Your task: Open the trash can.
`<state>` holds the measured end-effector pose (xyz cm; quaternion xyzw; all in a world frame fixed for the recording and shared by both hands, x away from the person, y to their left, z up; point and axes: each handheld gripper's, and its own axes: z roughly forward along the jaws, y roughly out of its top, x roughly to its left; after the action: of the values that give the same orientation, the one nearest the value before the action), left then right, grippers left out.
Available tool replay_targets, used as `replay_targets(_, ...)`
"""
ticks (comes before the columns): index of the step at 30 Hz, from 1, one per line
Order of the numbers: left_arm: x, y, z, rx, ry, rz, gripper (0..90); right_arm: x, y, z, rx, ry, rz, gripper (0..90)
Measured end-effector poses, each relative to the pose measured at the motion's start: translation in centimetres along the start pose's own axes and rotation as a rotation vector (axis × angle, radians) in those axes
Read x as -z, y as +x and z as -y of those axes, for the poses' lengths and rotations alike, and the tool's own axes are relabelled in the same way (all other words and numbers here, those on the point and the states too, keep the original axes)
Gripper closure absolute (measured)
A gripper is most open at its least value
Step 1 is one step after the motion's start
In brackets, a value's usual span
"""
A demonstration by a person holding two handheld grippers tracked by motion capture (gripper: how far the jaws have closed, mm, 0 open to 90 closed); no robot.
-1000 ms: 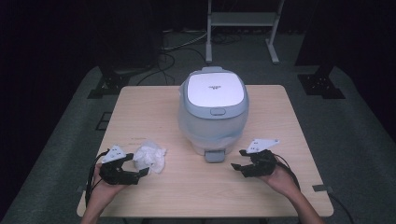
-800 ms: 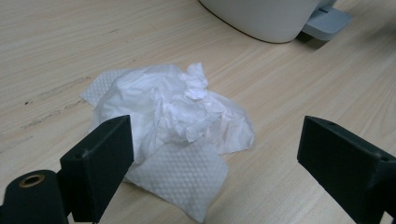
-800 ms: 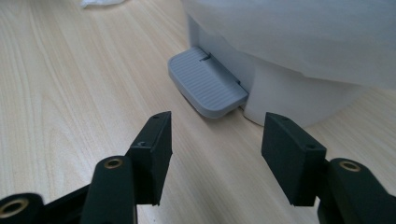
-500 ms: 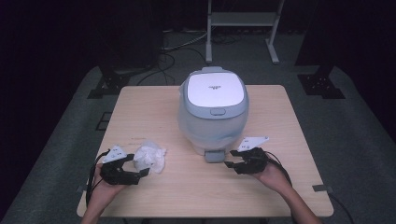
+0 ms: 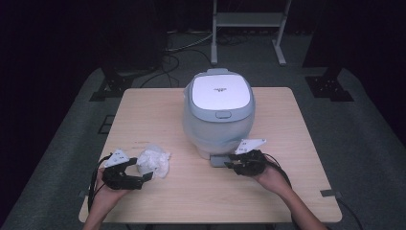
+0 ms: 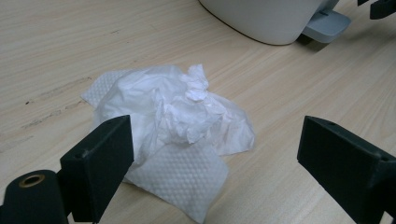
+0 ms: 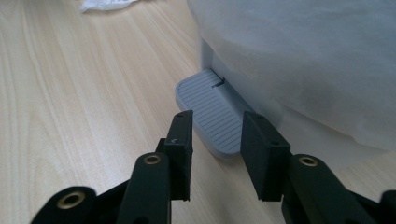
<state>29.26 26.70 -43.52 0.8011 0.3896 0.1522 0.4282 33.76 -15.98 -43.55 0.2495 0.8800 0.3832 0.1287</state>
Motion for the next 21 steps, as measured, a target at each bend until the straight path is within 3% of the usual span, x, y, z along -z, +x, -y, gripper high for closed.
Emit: replay_targets(21, -0.1, 0.0, 0.0, 0.001, 0.008, 0.001, 10.0, -1.9, 0.5, -0.5, 0.023, 0.017, 0.036, 79.2)
